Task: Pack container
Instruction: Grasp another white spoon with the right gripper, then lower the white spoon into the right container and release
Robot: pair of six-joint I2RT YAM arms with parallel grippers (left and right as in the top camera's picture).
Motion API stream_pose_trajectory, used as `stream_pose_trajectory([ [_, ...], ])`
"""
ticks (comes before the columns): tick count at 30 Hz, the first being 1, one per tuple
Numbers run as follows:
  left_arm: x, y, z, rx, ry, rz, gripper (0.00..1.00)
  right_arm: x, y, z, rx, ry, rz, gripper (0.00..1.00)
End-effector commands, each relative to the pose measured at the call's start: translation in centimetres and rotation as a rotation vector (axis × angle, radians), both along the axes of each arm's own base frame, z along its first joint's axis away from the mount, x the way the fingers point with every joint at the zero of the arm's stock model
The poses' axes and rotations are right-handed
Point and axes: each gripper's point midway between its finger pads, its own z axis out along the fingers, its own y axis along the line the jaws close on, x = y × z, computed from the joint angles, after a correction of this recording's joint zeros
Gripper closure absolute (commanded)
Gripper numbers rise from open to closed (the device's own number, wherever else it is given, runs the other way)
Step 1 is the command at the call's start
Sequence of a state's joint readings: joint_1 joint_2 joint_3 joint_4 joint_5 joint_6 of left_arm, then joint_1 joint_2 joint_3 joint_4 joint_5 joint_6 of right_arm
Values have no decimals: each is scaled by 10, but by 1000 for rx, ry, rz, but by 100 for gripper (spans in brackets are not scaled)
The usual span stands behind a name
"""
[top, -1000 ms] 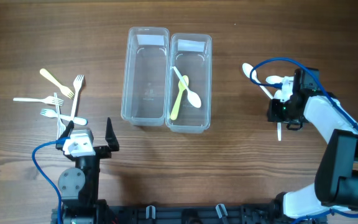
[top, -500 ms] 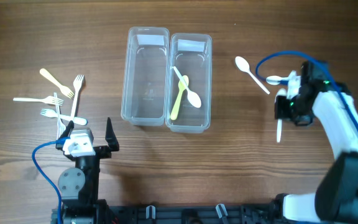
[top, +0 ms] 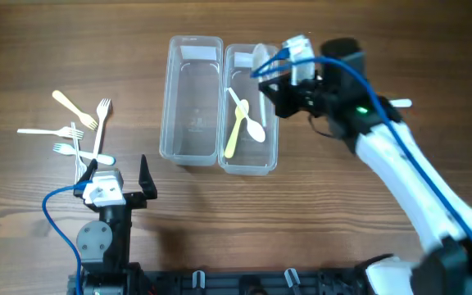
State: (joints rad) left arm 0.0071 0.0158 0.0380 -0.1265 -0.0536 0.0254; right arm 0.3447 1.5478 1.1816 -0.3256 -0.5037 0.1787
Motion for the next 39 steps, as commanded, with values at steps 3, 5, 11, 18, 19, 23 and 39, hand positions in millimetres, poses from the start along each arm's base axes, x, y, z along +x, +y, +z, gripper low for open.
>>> stream_pose_trajectory([
  [3, 0, -3, -1, 15, 0, -19, 0, 9, 21, -31, 101, 135, -10, 52],
  [5, 0, -3, -1, 15, 0, -19, 0, 5, 27, -10, 151, 98, 36, 44],
  [11, 0, -3, -1, 15, 0, -19, 0, -21, -25, 116, 208, -217, 36, 46],
  [18, 0, -3, -1, 15, 0, -19, 0, -20, -171, 130, -645, -608, -254, 35],
  [19, 0, -3, -1, 15, 0, -19, 0, -13, -175, 122, -709, -604, -234, 29],
  [23, 0, -3, -1, 15, 0, -19, 0, 32, -189, 43, -875, -445, -139, 18],
  [39, 0, -3, -1, 15, 0, -19, 0, 78, -201, -191, -653, -28, 26, 14],
])
